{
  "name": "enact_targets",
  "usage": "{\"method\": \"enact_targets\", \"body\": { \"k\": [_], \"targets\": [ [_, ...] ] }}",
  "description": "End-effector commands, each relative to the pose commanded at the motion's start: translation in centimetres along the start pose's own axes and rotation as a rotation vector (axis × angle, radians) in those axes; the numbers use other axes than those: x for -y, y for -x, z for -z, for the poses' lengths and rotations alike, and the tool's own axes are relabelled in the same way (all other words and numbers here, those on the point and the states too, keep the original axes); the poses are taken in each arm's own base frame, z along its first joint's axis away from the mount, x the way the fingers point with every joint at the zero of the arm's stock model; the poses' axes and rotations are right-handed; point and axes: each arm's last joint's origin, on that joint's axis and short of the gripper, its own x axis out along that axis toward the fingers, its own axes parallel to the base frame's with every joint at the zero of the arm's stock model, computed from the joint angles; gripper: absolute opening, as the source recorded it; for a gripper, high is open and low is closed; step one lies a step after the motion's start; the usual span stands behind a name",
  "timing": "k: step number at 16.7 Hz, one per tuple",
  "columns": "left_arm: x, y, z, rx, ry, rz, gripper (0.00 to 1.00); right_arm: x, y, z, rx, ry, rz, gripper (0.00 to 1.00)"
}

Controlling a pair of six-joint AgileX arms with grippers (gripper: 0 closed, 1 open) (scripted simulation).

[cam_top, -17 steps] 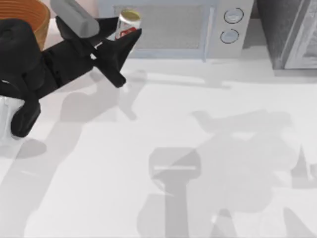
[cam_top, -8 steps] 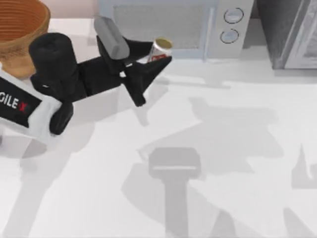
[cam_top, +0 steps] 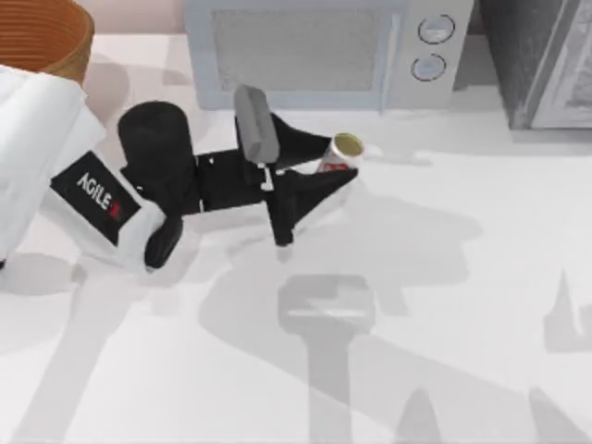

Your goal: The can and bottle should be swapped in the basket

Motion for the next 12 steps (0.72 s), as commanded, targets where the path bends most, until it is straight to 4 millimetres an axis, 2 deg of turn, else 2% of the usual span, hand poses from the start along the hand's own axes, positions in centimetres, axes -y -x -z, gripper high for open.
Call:
{"method": "enact_targets", "body": {
  "k": [3, 7, 12],
  "targets": [
    [-0.2, -1.1, 2.7, -0.003, 0.007, 0.094, 0.00, 0.0, 0.0, 0.0, 0.000, 0.000, 0.000, 1.00],
    [-0.2, -2.2, 5.1, -0.003, 0.008, 0.189, 0.00, 0.0, 0.0, 0.0, 0.000, 0.000, 0.000, 1.00],
    [-0.2, -2.3, 5.4, -0.003, 0.008, 0.198, 0.00, 0.0, 0.0, 0.0, 0.000, 0.000, 0.000, 1.00]
  ]
}}
